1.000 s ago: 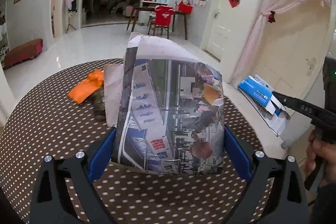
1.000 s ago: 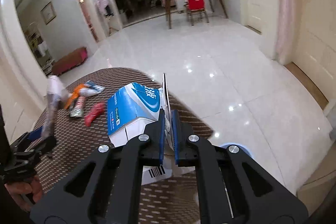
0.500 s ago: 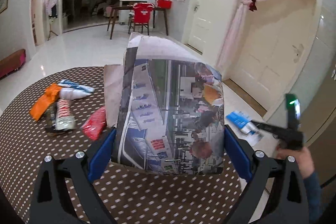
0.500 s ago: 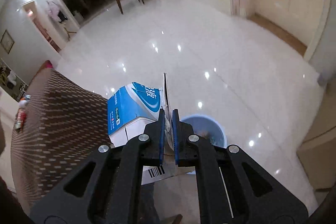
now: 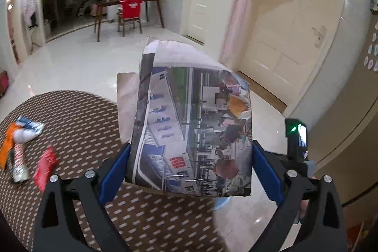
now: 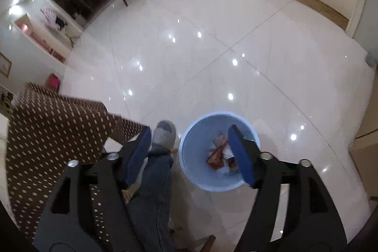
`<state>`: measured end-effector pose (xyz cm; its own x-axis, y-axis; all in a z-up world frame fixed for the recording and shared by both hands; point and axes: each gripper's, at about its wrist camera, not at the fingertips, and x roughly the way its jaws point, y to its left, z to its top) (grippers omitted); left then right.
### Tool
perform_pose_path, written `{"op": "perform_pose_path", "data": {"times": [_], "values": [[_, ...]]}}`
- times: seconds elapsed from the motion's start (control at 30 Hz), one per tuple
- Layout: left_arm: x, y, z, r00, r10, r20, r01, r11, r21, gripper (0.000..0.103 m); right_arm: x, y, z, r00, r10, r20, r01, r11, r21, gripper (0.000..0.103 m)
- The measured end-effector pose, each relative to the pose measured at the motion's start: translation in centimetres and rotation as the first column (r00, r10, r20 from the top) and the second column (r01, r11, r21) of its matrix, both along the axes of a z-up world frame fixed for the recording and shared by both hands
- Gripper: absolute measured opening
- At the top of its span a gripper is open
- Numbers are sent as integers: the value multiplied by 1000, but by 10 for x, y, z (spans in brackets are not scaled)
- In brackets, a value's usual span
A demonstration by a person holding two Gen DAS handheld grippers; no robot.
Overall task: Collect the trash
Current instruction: 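Carry the newspaper and blue box to the blue bucket and release both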
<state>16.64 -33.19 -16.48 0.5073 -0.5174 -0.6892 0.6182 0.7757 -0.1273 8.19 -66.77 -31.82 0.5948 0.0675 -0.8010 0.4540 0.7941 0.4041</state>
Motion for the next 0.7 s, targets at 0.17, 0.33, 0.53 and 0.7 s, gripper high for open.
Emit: {"op": "perform_pose_path", "data": {"times": [0.17,0.33,0.53,0.7], "values": [[0,-53,-11,994,-97,-49,98,995,9,94,-24,-25,43,993,-70,93,74,996,-43,79],[11,-102,-40,973,-169,-155,178,983,41,94,-49,-44,82,977,-114,178,129,989,-75,84],[29,-143,-74,946,-191,-262,229,966,121,95,-62,-53,101,968,-122,221,147,984,-99,86],[48,-175,-98,926,-169,-337,249,946,209,96,-63,-52,104,962,-127,240,153,984,-93,86]]}}
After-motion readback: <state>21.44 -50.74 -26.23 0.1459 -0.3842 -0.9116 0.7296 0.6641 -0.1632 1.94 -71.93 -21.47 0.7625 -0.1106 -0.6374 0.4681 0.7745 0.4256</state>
